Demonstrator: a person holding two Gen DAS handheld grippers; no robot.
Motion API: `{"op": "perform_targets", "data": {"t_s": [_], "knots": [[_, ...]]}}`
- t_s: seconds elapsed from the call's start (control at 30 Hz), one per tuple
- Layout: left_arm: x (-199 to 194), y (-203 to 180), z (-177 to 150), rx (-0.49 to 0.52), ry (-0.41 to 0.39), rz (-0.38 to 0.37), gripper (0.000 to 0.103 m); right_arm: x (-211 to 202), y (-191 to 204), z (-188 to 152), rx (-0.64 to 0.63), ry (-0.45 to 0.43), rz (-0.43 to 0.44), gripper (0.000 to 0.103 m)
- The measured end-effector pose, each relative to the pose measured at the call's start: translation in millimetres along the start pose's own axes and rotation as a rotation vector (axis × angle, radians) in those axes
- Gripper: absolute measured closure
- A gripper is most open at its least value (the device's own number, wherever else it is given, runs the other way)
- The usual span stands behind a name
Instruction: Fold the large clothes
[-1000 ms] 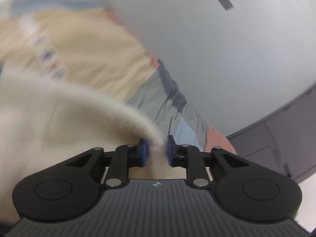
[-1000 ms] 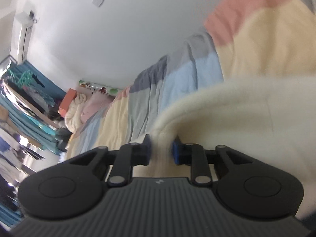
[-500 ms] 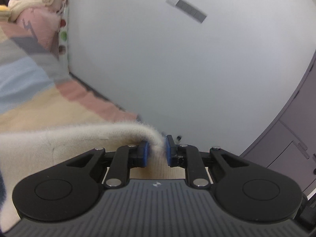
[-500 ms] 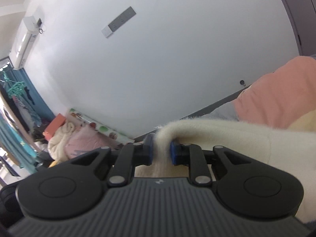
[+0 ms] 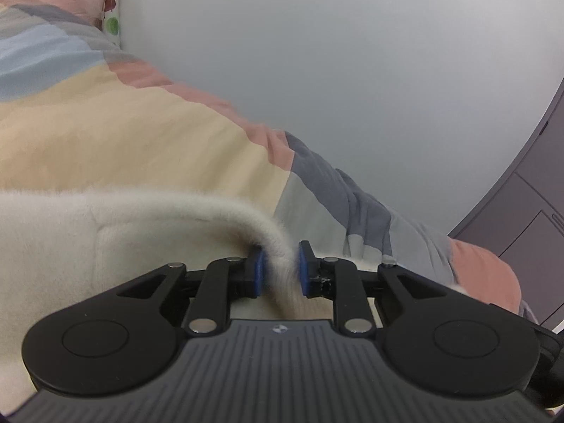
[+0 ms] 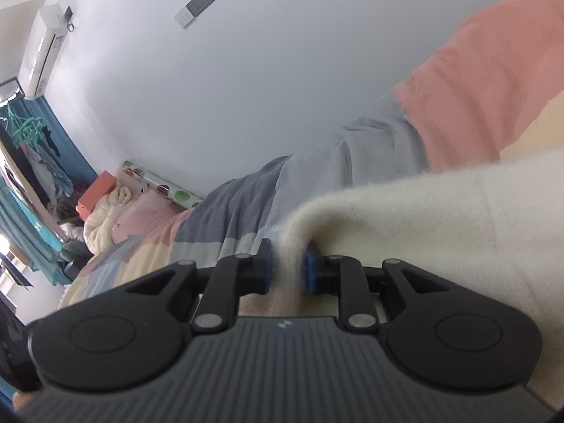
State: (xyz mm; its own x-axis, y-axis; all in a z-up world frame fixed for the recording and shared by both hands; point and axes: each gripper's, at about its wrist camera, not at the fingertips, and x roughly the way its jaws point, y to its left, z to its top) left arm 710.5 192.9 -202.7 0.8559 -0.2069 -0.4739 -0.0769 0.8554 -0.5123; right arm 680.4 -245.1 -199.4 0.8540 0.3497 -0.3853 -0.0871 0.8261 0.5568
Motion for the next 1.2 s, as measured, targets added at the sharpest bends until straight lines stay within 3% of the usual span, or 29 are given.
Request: {"op": "perform_targets", "data": {"t_s": [0.03, 0.07, 0.13, 0.17, 0.2, 0.23, 0.33, 0.5, 0.6, 0.8, 1.03, 1.2], "knots": [[-3.9, -5.6, 3.4, 0.003, -0.008, 0.012, 0.074, -1.9, 2.9, 0.4, -0.011, 0.006, -0.009, 0.079], [-13.9, -9.7, 3.3, -0.004, -0.013, 0.027, 0.059, -4.1, 6.4, 1.2, -0.021, 0.009, -0.015, 0.076], [-29.4, -20.2, 2.6, -0.017, -0.021, 0.047, 0.036, -11.7, 13.5, 2.4, -0.042, 0.011, -0.026, 0.061], [-38.0, -25.2, 1.1, -0.001, -0.022, 0.049, 0.032, -15.7, 17.8, 2.2, -0.059, 0.016, -0.033, 0.045], [-48.1, -29.6, -0.5, 0.024, -0.025, 0.057, 0.032, -23.2, 21.2, 0.6, -0.075, 0.014, -0.037, 0.036], [-59.2, -32.6, -3.2, 0.052, -0.028, 0.075, 0.032, -33.5, 25.7, -2.8, -0.093, 0.008, -0.039, 0.035], [-86.1, -28.4, -9.5, 0.092, 0.030, 0.112, 0.032, -57.0, 35.5, -12.6, -0.126, 0.033, -0.051, 0.034], [-153.2, -10.2, -33.7, 0.068, 0.060, 0.175, 0.032, -112.5, 51.3, -37.3, -0.158, 0.058, -0.048, 0.034], [-198.7, -2.6, -51.7, 0.044, 0.075, 0.158, 0.032, -149.6, 65.1, -51.3, -0.186, 0.075, -0.038, 0.034], [-288.8, -4.0, -94.8, 0.140, 0.152, 0.217, 0.032, -241.9, 100.9, -88.2, -0.244, 0.036, 0.020, 0.034], [-389.2, -13.3, -126.4, 0.110, 0.126, 0.233, 0.032, -327.3, 141.1, -135.2, -0.330, 0.088, 0.088, 0.034], [-435.8, -29.9, -147.0, 0.086, 0.118, 0.228, 0.032, -373.4, 165.5, -160.5, -0.380, 0.117, 0.150, 0.034]]}}
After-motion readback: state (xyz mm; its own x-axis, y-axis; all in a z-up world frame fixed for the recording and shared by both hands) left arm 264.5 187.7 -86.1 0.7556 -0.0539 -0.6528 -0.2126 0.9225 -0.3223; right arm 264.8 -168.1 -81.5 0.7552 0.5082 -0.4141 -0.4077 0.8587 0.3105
